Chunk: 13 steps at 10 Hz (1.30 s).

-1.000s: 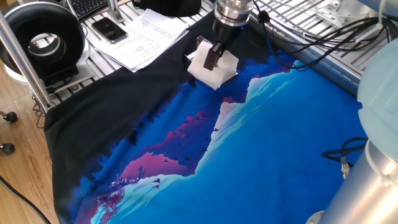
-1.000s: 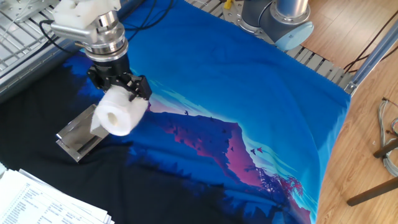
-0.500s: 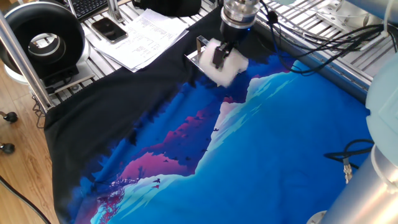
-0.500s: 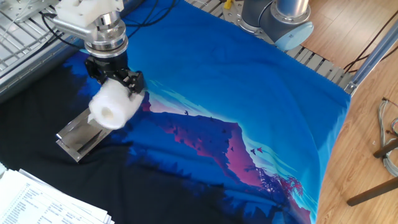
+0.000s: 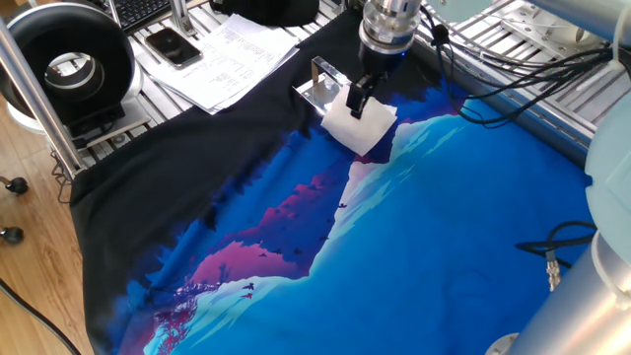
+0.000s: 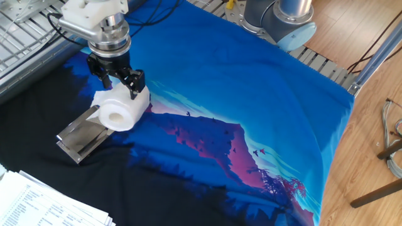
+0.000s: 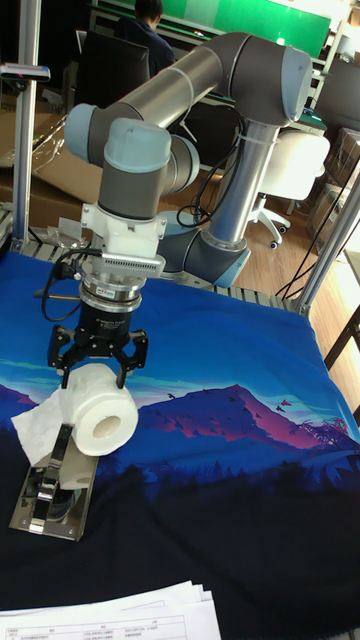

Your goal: Put the toilet paper on its holder

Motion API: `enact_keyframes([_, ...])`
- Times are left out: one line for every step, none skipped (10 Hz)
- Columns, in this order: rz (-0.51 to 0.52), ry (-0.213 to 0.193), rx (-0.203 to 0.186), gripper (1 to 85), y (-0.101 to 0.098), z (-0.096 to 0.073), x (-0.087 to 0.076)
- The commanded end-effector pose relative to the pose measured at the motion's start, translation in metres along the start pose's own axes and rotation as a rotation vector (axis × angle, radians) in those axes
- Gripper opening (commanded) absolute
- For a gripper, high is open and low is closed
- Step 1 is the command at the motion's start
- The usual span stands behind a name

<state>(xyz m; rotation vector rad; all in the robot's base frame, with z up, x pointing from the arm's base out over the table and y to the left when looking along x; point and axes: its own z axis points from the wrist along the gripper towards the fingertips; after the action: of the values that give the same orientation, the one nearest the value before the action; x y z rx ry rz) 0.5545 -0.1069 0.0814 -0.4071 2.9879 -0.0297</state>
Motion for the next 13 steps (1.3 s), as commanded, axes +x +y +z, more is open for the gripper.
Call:
enact_keyframes([-0.036,-0.058,-0.055,85.0,0.013,0.0,-0.013])
enact_keyframes([-0.046,-0.062,-0.081,85.0,0.02,-0.001,-0.015])
enact_keyframes([-0.058,-0.063,-0.083,85.0,0.02,-0.001,-0.015])
enact_keyframes([-0.053,-0.065,-0.094,85.0,0.023,-0.002,-0.016])
enact_keyframes([-0.033,-0.063,-0.119,85.0,0.03,-0.004,-0.016])
enact_keyframes([-0.041,-0.081,-0.102,85.0,0.025,-0.002,-0.021])
enact_keyframes([-0.06,-0.112,-0.064,85.0,0.015,0.001,-0.03])
enact_keyframes([-0.07,-0.138,-0.045,85.0,0.01,0.004,-0.037])
enact_keyframes([-0.095,-0.175,0.011,85.0,-0.004,0.005,-0.048])
enact_keyframes([-0.111,-0.191,0.029,85.0,-0.008,0.007,-0.053])
enact_keyframes([-0.115,-0.202,0.024,85.0,-0.007,0.009,-0.056])
enact_keyframes([-0.114,-0.215,-0.003,85.0,0.0,0.013,-0.059])
enact_keyframes([-0.107,-0.229,-0.034,85.0,0.007,0.015,-0.062])
